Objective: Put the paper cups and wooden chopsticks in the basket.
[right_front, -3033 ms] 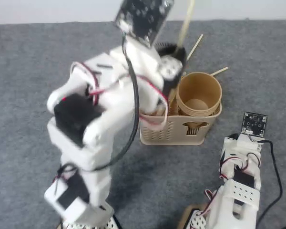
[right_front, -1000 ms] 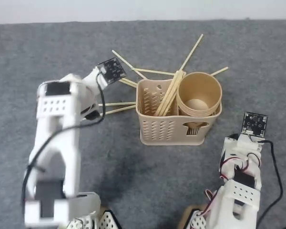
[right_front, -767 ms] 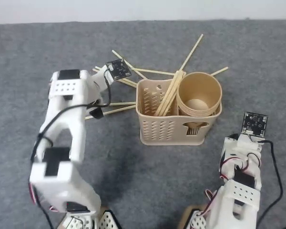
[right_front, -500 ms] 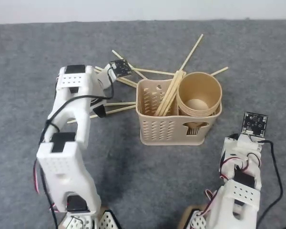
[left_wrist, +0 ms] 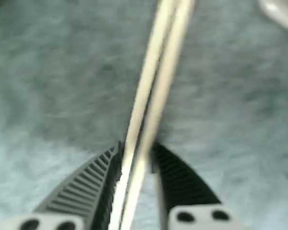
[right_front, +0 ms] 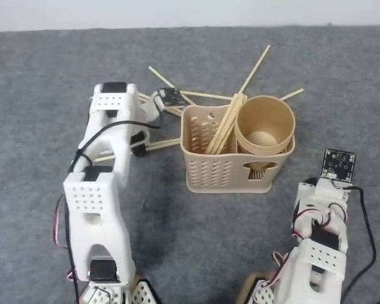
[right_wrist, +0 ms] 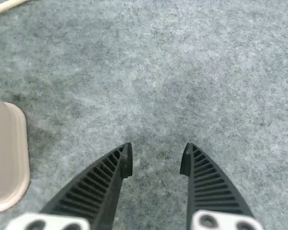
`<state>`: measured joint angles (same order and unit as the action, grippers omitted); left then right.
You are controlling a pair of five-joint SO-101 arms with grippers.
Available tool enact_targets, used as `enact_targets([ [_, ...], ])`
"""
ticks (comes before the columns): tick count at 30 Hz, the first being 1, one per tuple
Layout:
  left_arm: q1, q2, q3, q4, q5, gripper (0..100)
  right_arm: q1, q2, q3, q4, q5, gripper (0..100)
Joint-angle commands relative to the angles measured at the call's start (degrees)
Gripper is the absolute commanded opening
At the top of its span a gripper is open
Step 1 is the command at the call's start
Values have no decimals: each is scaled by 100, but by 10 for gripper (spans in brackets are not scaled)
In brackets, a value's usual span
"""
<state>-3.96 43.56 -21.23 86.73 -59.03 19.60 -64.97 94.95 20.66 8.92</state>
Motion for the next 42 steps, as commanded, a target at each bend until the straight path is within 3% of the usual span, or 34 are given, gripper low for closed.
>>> enact_targets([
  [1, 149, 149, -567, 554, -185, 10, -40, -75, 123, -22, 88, 177],
  [5, 114, 53, -1270, 1345, -193, 12, -40, -75, 123, -22, 88, 177],
  [9, -62, -492, -1552, 1389, -149, 12, -40, -75, 123, -13, 88, 177],
  [16, -26, -2215, -1209, 1380, 44, 11, -40, -75, 123, -4, 88, 177],
  [23, 571, -3877, -470, 1371, 167, 11, -40, -75, 123, -4, 88, 177],
  [29, 1635, -5530, -426, 1152, 1952, 11, -40, -75, 123, -4, 88, 177],
  [32, 2145, -6330, -418, 615, 3552, 11, -40, -75, 123, -4, 88, 177],
  [38, 2514, -7253, 154, -888, 6514, 11, -40, -75, 123, 4, 88, 177],
  [42, 2576, -7358, 1341, -1530, 6901, 11, -31, -75, 123, 4, 88, 177],
])
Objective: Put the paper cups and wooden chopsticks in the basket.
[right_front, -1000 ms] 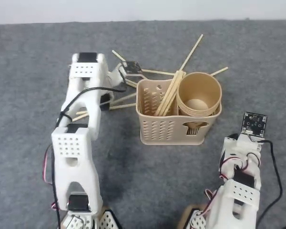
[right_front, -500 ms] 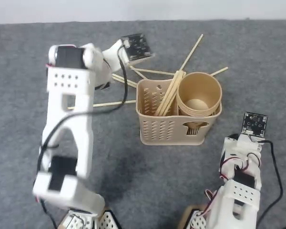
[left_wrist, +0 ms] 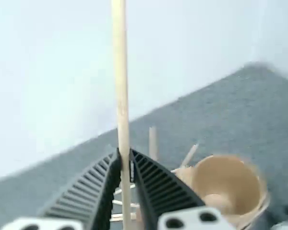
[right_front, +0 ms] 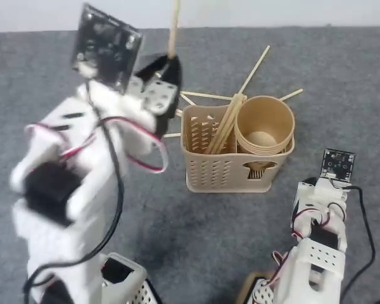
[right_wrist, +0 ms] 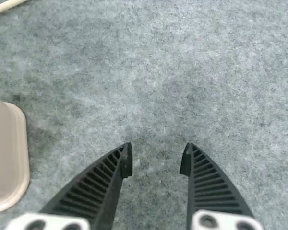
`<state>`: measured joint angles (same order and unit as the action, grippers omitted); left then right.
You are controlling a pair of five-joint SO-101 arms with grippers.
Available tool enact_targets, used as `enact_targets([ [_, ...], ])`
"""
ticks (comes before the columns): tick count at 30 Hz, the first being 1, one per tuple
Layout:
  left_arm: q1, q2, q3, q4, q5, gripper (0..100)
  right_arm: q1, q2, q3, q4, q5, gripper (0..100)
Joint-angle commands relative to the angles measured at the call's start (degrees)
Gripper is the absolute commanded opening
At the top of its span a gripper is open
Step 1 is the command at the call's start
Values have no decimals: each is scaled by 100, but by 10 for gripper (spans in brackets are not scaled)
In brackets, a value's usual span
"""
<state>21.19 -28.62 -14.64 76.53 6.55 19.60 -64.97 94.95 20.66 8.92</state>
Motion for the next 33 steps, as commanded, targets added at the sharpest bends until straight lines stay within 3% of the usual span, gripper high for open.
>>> enact_targets([
  [1, 62, -141, 936, -642, 352, 11, -31, -75, 123, 4, 88, 177],
  [7, 316, -141, 1657, -1187, 976, 11, -31, -75, 123, 4, 88, 177],
  [14, 870, -141, 3055, -2084, 949, 25, -31, -75, 123, 4, 88, 177],
  [20, 888, -149, 3196, -1864, 396, 257, -31, -75, 123, -4, 88, 177],
  [26, 844, -633, 3222, -1846, 264, 268, -31, -75, 123, 4, 88, 177],
  [29, 360, -967, 3196, -1688, -422, 268, -31, -75, 123, 4, 88, 177],
  [33, -686, -1152, 3187, -949, -1960, 268, -31, -75, 123, 13, 88, 177],
])
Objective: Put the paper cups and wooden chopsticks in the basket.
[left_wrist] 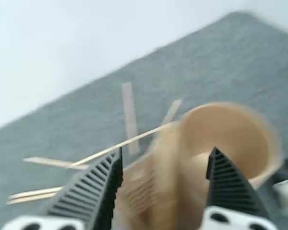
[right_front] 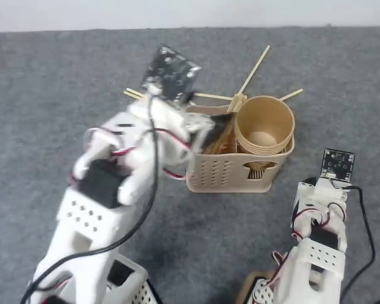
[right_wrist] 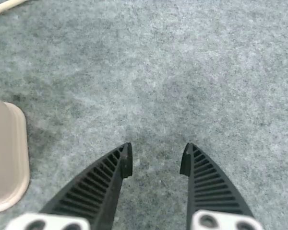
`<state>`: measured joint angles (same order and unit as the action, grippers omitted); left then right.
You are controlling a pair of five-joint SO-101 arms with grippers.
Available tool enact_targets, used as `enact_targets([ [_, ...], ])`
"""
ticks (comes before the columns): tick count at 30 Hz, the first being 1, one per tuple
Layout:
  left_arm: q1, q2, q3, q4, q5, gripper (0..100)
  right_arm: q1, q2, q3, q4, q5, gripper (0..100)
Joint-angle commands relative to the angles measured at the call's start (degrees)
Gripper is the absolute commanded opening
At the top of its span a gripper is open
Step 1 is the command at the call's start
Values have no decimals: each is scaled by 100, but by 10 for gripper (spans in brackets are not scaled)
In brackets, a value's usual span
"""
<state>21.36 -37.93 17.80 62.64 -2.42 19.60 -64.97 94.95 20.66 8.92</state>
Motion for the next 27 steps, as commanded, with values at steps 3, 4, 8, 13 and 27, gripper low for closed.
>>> enact_targets([
  [3, -1662, -202, -40, 826, -2110, 267, -31, -75, 123, 13, 88, 177],
  [4, -1952, -167, -48, 923, -2470, 267, -31, -75, 123, 13, 88, 177],
  [8, -2857, 185, -48, 1301, -4369, 243, -31, -75, 123, 13, 88, 177],
  [13, -3156, 1178, -101, 1415, -5978, 153, -31, -75, 123, 13, 88, 177],
  [27, -3077, 5204, -3108, 2532, -6409, 141, -31, -75, 123, -4, 88, 177],
])
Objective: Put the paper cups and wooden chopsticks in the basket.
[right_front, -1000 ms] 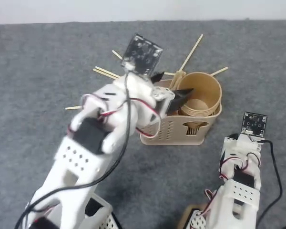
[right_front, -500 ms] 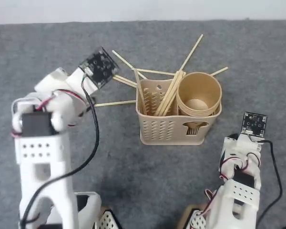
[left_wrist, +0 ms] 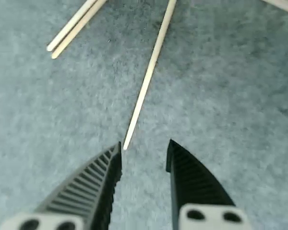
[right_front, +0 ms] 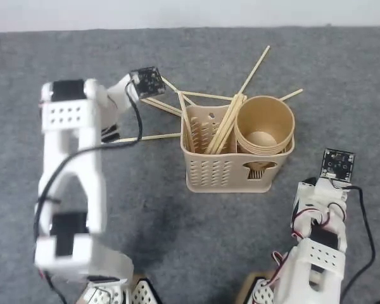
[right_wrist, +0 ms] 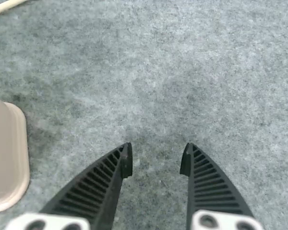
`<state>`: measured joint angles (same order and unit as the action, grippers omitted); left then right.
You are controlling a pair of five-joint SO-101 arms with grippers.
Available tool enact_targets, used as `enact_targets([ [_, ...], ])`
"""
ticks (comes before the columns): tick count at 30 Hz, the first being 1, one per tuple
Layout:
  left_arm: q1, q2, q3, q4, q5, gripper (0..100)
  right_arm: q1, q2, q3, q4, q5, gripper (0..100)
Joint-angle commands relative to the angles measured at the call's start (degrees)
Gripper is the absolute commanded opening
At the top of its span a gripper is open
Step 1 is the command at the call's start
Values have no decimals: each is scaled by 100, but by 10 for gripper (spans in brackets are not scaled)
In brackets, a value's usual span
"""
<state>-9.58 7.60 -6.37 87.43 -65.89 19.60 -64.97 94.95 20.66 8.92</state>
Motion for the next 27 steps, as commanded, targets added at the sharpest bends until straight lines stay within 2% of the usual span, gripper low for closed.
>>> enact_targets([
  [1, 18, 941, -884, 70, -62, 141, -31, -75, 123, -4, 88, 177],
  [11, 79, 3358, -2457, 88, -62, 141, -40, -75, 123, -22, 88, 177],
  [23, 53, 4941, -3934, 448, -62, 136, -40, -75, 123, -31, 88, 177],
  [25, 62, 5090, -4189, 624, -62, 101, -40, -75, 123, -31, 88, 177],
  [27, 79, 5204, -4462, 914, -70, 26, -40, -75, 123, -31, 88, 177],
])
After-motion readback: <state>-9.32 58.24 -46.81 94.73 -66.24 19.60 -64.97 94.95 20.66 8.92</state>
